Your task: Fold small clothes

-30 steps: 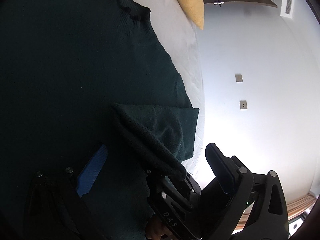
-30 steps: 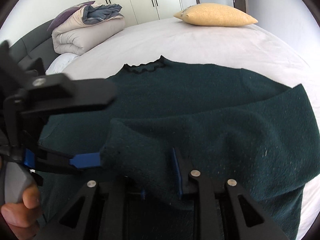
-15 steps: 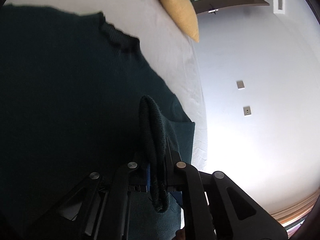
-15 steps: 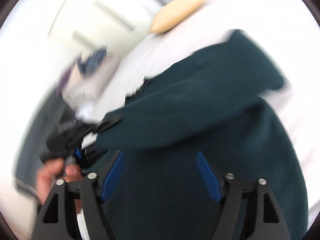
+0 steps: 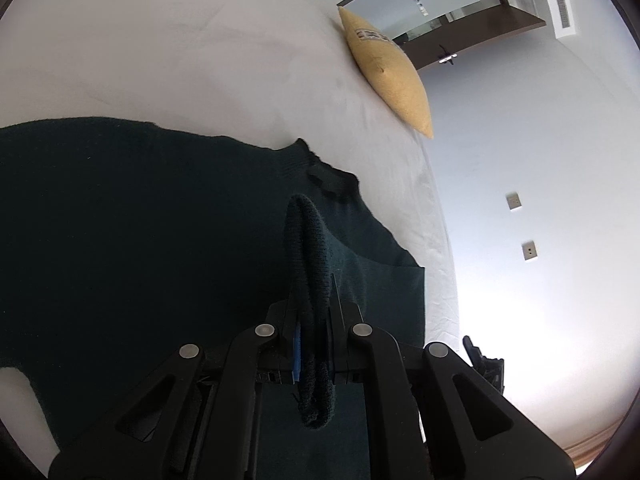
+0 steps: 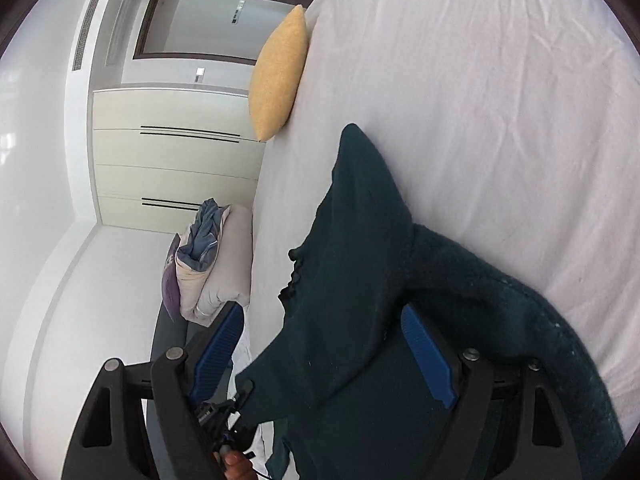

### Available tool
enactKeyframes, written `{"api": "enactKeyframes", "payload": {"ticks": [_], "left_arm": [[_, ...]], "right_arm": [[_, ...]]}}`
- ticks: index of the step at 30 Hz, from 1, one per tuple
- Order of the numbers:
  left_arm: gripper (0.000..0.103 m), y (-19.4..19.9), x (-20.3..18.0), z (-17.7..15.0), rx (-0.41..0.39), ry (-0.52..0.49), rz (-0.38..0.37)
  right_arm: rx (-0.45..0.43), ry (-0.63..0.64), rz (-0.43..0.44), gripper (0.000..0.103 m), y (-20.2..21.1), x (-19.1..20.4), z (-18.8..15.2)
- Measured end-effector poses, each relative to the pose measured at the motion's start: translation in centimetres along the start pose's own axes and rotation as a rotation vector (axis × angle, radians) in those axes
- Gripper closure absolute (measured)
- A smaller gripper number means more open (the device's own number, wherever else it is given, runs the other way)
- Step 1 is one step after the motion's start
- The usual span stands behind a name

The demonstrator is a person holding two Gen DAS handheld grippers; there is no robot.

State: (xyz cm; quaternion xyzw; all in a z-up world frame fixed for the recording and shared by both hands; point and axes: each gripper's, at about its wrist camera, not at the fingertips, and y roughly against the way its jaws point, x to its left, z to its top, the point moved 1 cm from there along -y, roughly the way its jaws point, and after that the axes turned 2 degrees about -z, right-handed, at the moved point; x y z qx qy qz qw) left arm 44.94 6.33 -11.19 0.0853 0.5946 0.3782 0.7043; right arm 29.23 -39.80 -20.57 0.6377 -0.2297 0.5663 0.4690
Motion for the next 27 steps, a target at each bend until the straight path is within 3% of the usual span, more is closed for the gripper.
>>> {"api": "enactKeyframes", "payload": {"ticks": [7,14,17,23,27], "left_arm": [[0.096,-3.2,3.2,0.1,0.010,0.014,0.046],[0.096,-2.0,5.4,-2.9,0.004,0.036,0.059],[0.096,-1.1,6.6,-4.1,0.027,0.045,0.078],[0.095,-2.2,7.5,-3.7,0.028,0.050,0.074],[0.095,-2.0,7.4,-4.3,0.018,0.023,0.107]], "right_arm": [[0.039,-0.016,-0.047,0.018,-1.4,0.0,0.5],[0.015,-0.031,-0.063,0.021,-1.1,-0.9,0.8],[0.049,-0.013,-0.071,0.023,-1.1,-0.6,0.8],[0.076,0.116,0.026,0.021,-0.9,2.7,1.3],[0.183,0.153,0.071,0.020,-5.3,3.3,3.1]]}}
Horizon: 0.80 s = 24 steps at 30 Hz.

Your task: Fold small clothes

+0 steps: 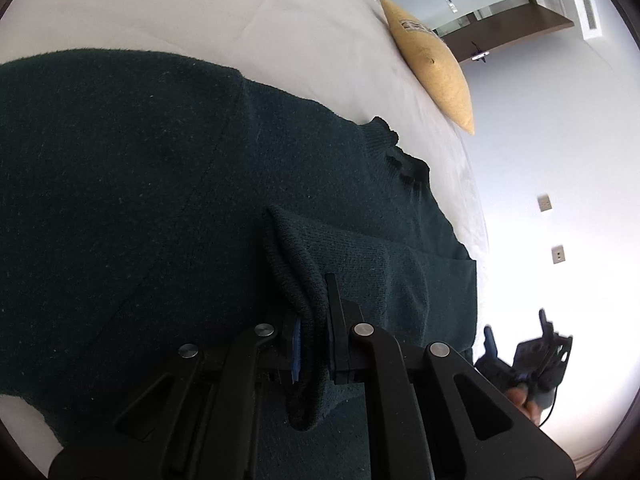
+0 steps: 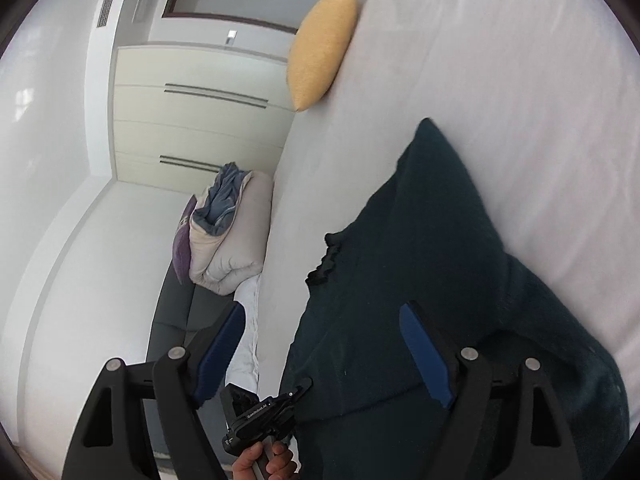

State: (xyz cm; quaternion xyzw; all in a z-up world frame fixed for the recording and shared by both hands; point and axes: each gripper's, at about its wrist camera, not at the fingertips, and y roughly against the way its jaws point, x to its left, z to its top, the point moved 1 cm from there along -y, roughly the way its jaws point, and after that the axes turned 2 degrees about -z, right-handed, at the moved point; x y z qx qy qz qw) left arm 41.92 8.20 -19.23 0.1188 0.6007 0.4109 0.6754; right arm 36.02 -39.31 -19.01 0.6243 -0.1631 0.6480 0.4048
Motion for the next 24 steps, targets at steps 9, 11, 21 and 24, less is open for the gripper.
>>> {"api": "enactKeyframes", "payload": {"ticks": [9,11,21,24], "left_arm": [[0.094,-0.2,-0.8,0.1,0.006,-0.040,-0.010],[0.094,-0.1,-0.8,0.1,-0.001,-0.035,-0.022],[0.094,0.2,-0.6,-0.3,-0.021,-0.041,-0.038],[0.094,0.7,-0.3,-0.5,-0.015,-0.039,-0.050]], "right_arm": [[0.060,-0.175,0.006,0.071,-3.3,-6.3,6.3],[0.043,-0.122,-0.058,0.071,-3.2,-5.4,7.4],[0.256,-0.009,-0.194,0.037,-2.8,-3.2,5.0],[0.313,0.011,-0.155,0.036,-0.2,-4.1,2.2]]}}
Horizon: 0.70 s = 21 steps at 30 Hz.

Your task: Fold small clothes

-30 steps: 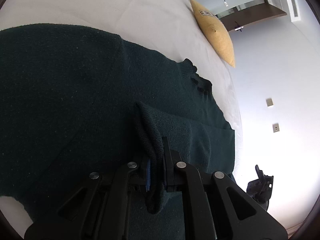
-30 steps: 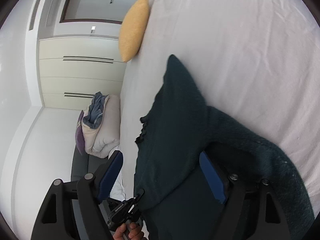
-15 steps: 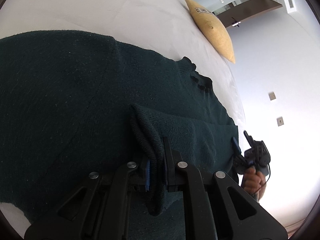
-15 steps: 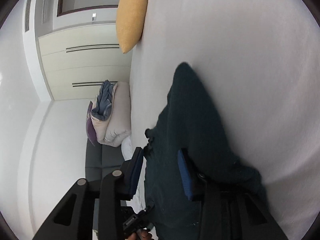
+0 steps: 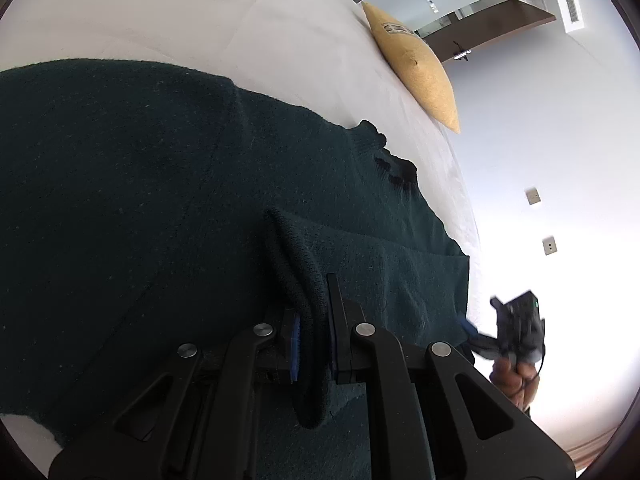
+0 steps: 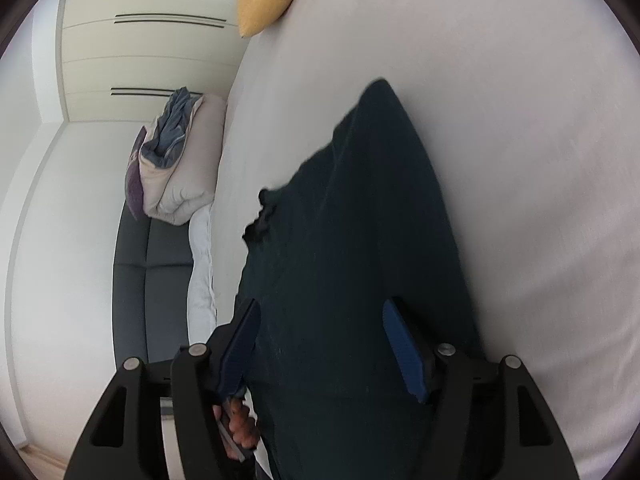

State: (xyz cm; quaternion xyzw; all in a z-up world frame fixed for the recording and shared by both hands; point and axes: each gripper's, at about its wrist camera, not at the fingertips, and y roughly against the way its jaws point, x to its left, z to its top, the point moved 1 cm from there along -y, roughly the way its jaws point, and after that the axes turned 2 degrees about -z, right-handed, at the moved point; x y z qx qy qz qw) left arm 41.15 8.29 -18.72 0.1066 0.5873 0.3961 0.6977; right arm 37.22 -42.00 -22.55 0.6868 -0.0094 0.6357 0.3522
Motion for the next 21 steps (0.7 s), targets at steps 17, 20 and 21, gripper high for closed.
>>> {"api": "enactKeyframes", "payload": {"ticks": [17,20,21], "left_arm": [[0.094,1.4,-0.6,-0.9,-0.013,-0.067,0.076],[0.094,1.7,0.0,-1.2,-0.017,-0.052,0.050],[0.094,1.9,0.1,-1.3,-0.018,-0.049,0.044]], "right_arm": [[-0.096,0.067,0.168,0.023,-0.7,3.2,3.2],[-0.113,0.013,0.009,0.027,-3.2,1.0,5.3],[-0.132,-0.013,0.028,0.043,-3.0,-0.2,5.9]]}}
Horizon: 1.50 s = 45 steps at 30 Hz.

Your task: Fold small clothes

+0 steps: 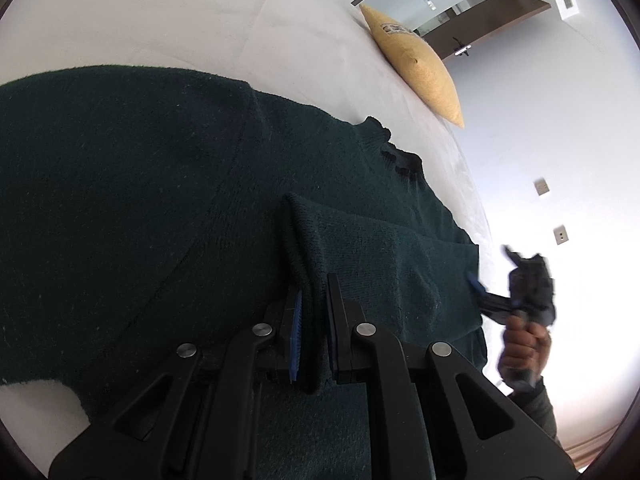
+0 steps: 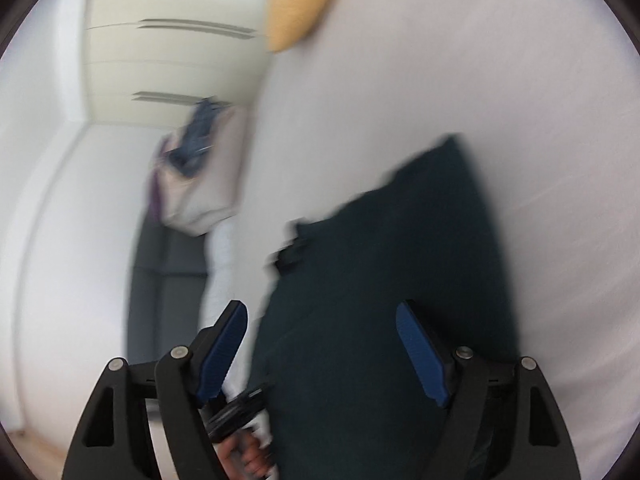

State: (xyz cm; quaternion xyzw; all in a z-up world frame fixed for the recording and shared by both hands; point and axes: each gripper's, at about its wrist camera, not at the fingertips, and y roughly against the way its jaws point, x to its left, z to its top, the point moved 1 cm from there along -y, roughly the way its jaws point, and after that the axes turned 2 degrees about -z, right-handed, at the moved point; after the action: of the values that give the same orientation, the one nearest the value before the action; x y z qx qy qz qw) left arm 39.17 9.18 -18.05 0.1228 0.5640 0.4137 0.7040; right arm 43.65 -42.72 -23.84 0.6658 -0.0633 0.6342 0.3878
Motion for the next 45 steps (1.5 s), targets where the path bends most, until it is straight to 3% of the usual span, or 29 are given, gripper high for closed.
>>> {"api": "enactKeyframes", "payload": {"ticks": [1,4,5,7,10,11,13,14,15,23,28,36,38,40,41,45], "left_arm": [[0.094,0.4,0.1,-0.2,-0.004,0.003,-0.003],[0.094,3.0,0.7,-1.2,-0.057,0.019,-0.003],[0.094,4.5,1.1,-1.7,-0.086,0.030,-0.005],[0.094,7.3,2.3,-2.5,-0.128,0.055,-0.002],[0.093,12.9,6.1,-4.2,-0.232,0.142,0.024],[0.087,14.2,7.2,-4.7,-0.259,0.172,0.030],[0.055,17.8,10.9,-6.2,-0.332,0.280,0.040],[0.023,19.1,12.3,-6.8,-0.368,0.326,0.050],[0.018,21.2,14.0,-7.8,-0.444,0.390,0.063],[0.018,29.4,22.3,-11.1,-0.676,0.673,-0.074],[0.018,30.5,25.1,-12.6,-0.776,0.828,-0.147],[0.020,32.1,29.3,-12.3,-0.960,0.976,-0.226],[0.030,32.4,29.8,-12.3,-0.980,0.979,-0.238],[0.052,31.9,30.4,-11.9,-0.961,0.977,-0.225],[0.070,31.5,30.7,-11.6,-0.944,0.982,-0.212],[0.090,30.7,31.3,-11.1,-0.894,0.960,-0.126]], "right_arm": [[-0.020,-0.029,0.025,0.058,0.5,-0.8,0.4],[-0.173,-0.100,0.056,0.062,4.7,-3.2,0.8],[-0.222,-0.094,0.021,0.059,6.5,-3.4,0.4],[-0.288,-0.068,-0.019,0.035,9.2,-2.8,-0.9],[-0.317,0.023,0.001,0.031,11.7,-0.6,-3.8],[-0.317,0.055,0.007,0.030,12.0,0.1,-4.8],[-0.307,0.103,0.019,0.022,12.3,1.4,-7.4],[-0.290,0.122,0.020,0.021,12.0,2.0,-8.5],[-0.265,0.141,0.026,0.021,11.3,2.6,-9.8],[-0.141,0.190,0.059,0.022,6.6,6.6,-15.7],[-0.087,0.225,0.062,0.022,3.5,9.4,-17.7],[-0.075,0.234,0.086,0.022,1.8,10.7,-19.0],[-0.077,0.235,0.081,0.023,1.9,10.7,-19.2],[-0.076,0.232,0.074,0.023,2.0,10.4,-19.4],[-0.076,0.229,0.074,0.024,1.8,10.2,-19.5],[-0.077,0.216,0.074,0.027,1.7,9.5,-19.6]]}}
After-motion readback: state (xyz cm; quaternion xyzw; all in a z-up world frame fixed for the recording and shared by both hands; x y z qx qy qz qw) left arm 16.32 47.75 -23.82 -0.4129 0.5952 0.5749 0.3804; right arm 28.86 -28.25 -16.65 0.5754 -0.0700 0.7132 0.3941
